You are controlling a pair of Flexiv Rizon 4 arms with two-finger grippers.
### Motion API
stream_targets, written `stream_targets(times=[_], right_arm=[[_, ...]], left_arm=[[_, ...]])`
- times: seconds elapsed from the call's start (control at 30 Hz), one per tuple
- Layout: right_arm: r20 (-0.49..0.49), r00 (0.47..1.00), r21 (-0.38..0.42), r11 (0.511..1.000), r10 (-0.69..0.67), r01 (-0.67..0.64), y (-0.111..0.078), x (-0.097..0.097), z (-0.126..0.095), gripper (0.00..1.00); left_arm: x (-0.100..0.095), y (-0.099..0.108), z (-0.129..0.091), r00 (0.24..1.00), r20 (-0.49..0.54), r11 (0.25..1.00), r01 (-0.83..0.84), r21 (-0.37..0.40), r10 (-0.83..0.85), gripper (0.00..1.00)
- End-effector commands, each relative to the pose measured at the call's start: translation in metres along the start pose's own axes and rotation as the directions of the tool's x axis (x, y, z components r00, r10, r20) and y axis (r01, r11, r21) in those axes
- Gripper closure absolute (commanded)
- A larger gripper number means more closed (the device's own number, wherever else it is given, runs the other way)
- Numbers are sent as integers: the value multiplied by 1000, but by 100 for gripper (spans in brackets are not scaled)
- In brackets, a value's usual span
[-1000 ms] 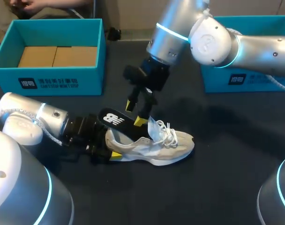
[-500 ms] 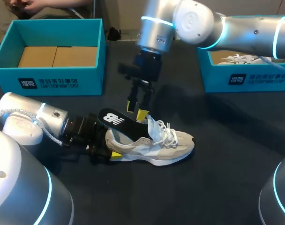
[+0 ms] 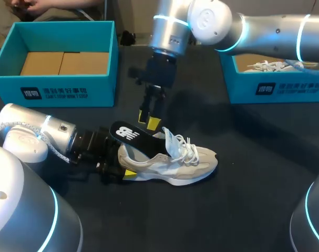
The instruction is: Take the shoe out of the shoebox, open the shoe tongue, remove and reinsert the insole, then place the shoe into the shoebox
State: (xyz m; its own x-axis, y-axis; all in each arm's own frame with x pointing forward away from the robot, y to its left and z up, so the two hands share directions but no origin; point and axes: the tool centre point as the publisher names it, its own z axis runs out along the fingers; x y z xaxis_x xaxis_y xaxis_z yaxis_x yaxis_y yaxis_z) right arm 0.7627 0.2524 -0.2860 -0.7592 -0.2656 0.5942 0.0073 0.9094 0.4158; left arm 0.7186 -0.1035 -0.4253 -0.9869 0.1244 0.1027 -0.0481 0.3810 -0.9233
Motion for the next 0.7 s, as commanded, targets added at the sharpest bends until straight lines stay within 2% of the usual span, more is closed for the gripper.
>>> stream_targets(times=[0.03,0.13,0.23,0.37,0.7], right_arm=[[-36,992,-172,977,123,-127,-14,10,4,0],[-77,986,-255,953,148,-163,-13,15,6,0],[-119,978,-287,937,171,-199,-9,15,8,0],[-174,960,-281,923,220,-262,-4,13,11,0],[-170,960,-292,919,223,-266,-5,1,26,0]], left_arm=[[0,1,0,1000,-2,1000,0,-3,0,100],[0,1,0,1000,-2,1000,0,-3,0,100],[0,1,0,1000,-2,1000,0,-3,0,100],[0,1,0,1000,-2,1000,0,-3,0,100],[0,1,0,1000,-2,1000,0,-3,0,100]])
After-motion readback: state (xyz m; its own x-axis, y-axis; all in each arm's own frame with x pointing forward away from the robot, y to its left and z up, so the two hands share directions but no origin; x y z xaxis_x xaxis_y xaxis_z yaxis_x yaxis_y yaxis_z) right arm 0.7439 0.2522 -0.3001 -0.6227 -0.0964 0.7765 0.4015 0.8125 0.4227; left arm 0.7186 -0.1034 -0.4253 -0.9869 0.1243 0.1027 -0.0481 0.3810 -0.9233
